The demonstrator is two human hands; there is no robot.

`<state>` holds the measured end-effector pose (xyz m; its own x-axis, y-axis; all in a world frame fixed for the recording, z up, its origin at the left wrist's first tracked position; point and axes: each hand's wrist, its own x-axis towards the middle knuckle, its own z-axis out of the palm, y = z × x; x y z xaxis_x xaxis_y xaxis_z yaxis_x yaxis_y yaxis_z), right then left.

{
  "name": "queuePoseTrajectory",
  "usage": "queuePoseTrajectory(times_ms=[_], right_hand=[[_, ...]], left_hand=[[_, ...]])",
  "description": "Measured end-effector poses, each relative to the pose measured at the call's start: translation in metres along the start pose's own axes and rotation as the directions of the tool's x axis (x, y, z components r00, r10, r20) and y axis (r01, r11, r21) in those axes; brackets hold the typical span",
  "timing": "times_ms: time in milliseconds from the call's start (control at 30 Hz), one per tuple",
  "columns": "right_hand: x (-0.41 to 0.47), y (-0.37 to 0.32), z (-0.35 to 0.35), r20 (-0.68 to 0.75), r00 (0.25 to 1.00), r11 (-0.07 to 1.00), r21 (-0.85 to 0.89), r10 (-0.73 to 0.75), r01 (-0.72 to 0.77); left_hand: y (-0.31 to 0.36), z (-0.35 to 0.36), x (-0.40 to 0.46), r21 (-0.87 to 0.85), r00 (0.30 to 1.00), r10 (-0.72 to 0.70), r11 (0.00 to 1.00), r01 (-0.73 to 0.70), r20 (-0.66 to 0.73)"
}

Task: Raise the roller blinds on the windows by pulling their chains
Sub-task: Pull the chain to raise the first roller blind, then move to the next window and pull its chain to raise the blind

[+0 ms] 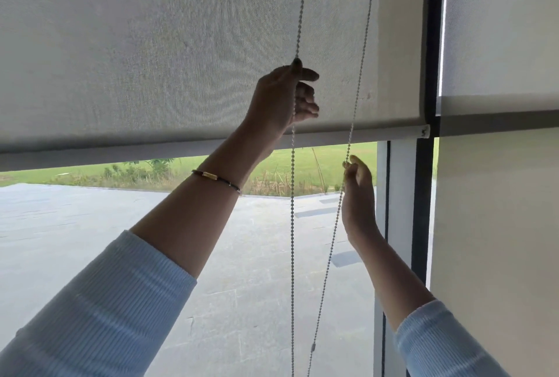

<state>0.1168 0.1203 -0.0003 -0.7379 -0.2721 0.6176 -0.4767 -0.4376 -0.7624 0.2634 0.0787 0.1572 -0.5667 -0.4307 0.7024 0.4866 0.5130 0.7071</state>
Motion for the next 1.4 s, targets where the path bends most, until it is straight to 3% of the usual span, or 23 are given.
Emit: queuePoseTrajectory(times_ms=[100,167,267,467,633,867,1133,1400], right_hand=[[-0.003,-0.033,0.007,-0.103,0.978,0.979,0.078,-0.179,0.188],[-0.004,-0.048,0.016,-0.120,0.924,0.931,0.002,-0.362,0.365],[-0.001,-0.051,0.033,-0.020,0.826,0.824,-0.083,-0.564,0.561],[-0.010,-0.037,0.089,0.271,0.750,0.765,-0.066,-0.604,0.640],[-0.044,-0.046,0.161,0.413,0.644,0.717,0.031,-0.644,0.697],[-0.147,-0.093,0.269,0.492,0.576,0.730,0.208,-0.653,0.651],[-0.296,-0.168,0.381,0.514,0.538,0.736,0.355,-0.668,0.576],[-0.416,-0.235,0.473,0.530,0.523,0.744,0.446,-0.667,0.497]], left_hand=[[-0.030,-0.010,-0.009,0.346,0.997,0.001,0.938,0.024,-0.074],[-0.044,-0.022,-0.019,0.538,0.992,0.056,0.843,0.012,-0.110],[-0.058,-0.045,-0.038,0.731,0.980,0.121,0.681,0.036,-0.160],[-0.062,-0.109,-0.085,0.964,0.942,0.289,0.247,0.100,-0.172],[-0.030,-0.163,-0.138,0.973,0.915,0.351,-0.046,0.227,-0.197],[0.041,-0.259,-0.238,0.863,0.877,0.387,-0.295,0.411,-0.285],[0.138,-0.373,-0.362,0.689,0.852,0.402,-0.513,0.512,-0.335],[0.217,-0.478,-0.464,0.591,0.826,0.414,-0.578,0.563,-0.382]])
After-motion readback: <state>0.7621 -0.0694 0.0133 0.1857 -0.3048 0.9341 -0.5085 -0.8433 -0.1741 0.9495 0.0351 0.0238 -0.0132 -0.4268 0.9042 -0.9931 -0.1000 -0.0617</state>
